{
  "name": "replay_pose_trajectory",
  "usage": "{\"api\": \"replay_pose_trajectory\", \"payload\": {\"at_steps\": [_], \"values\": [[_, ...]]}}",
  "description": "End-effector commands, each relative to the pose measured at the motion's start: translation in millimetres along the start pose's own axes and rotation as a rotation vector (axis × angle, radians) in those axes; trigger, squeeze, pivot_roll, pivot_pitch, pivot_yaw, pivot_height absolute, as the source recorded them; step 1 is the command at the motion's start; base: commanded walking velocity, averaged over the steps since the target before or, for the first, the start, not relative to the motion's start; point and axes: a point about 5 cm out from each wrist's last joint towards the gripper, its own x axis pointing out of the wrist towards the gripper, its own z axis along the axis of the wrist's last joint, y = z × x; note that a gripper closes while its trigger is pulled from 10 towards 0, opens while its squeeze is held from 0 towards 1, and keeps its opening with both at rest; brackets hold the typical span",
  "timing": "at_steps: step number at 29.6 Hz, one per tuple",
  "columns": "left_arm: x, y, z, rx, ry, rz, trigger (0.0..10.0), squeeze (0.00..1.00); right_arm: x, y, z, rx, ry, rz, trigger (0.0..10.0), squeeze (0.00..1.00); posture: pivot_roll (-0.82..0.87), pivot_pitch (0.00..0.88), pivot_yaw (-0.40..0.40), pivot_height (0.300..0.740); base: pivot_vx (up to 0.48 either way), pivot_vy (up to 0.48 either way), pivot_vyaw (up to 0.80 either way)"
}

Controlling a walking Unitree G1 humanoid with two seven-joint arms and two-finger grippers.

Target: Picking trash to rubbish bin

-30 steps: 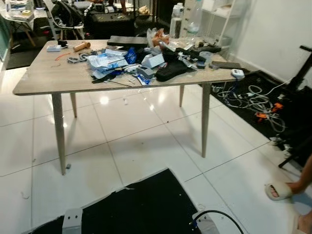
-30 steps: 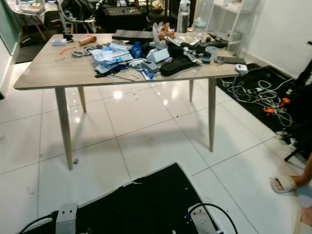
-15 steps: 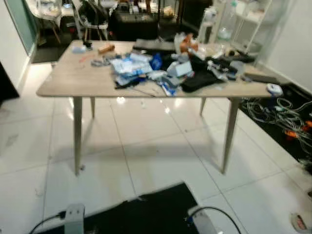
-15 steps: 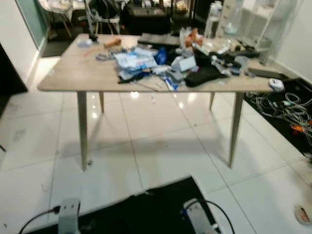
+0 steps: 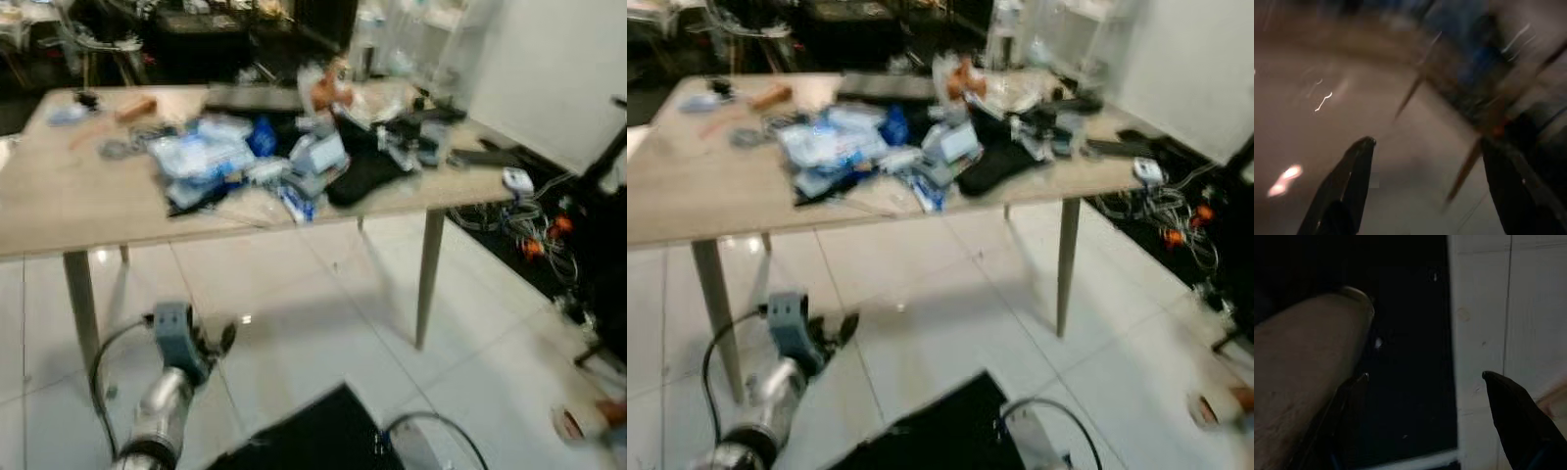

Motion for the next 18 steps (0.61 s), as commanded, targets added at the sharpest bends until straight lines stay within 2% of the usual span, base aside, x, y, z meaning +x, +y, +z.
{"api": "replay_pose_trajectory", "payload": {"at_steps": [1,3,7,8,11,13,14,16,17,18], "values": [[9.1,-21.3,15.6,-0.059,-0.097,-0.174,10.0,0.0,-0.2,2.7,-7.4,-0.006,0.027,0.012,10.0,0.0,0.04,0.021,0.027,0.74,0.371,0.0,0.0],[14.2,-39.6,38.3,-0.091,-0.189,-0.321,10.0,0.0,-0.2,3.1,-7.7,-0.006,0.028,0.014,10.0,0.0,0.04,0.021,0.027,0.74,0.373,0.0,0.0],[18.2,-48.0,50.5,-0.097,-0.234,-0.373,10.0,0.0,-0.2,3.8,-8.0,-0.002,0.029,0.015,10.0,0.0,0.04,0.024,0.036,0.74,0.371,0.0,0.0],[21.1,-49.4,53.6,-0.086,-0.246,-0.371,10.0,0.0,-0.1,4.3,-8.2,-0.001,0.029,0.016,10.0,0.0,0.04,0.026,0.038,0.74,0.371,0.0,0.0],[32.0,-44.3,54.1,-0.014,-0.226,-0.275,10.0,0.0,0.0,6.3,-9.0,0.005,0.03,0.019,10.0,0.0,0.04,0.025,0.041,0.74,0.376,0.0,0.0],[33.6,-42.9,53.7,0.006,-0.219,-0.253,10.0,0.0,0.0,6.5,-9.1,0.006,0.03,0.019,10.0,0.0,0.04,0.025,0.041,0.74,0.379,0.0,0.0],[36.6,-41.5,55.5,0.074,-0.191,-0.191,10.0,0.0,0.0,6.6,-9.8,0.008,0.032,0.019,10.0,0.0,0.03,0.026,0.046,0.74,0.379,0.0,0.0],[37.6,-42.6,55.8,0.149,-0.159,-0.164,10.0,0.0,-0.1,6.6,-10.6,0.007,0.034,0.018,10.0,0.0,0.03,0.028,0.044,0.74,0.379,0.0,0.0],[37.6,-42.6,55.8,0.149,-0.159,-0.164,10.0,0.0,-0.1,6.6,-10.6,0.007,0.034,0.018,10.0,0.0,0.03,0.028,0.044,0.74,0.379,0.0,0.0],[37.8,-43.3,55.2,0.211,-0.138,-0.153,10.0,0.0,-0.2,6.7,-11.2,0.007,0.036,0.017,10.0,0.0,0.03,0.029,0.043,0.74,0.382,0.0,0.0]]}}
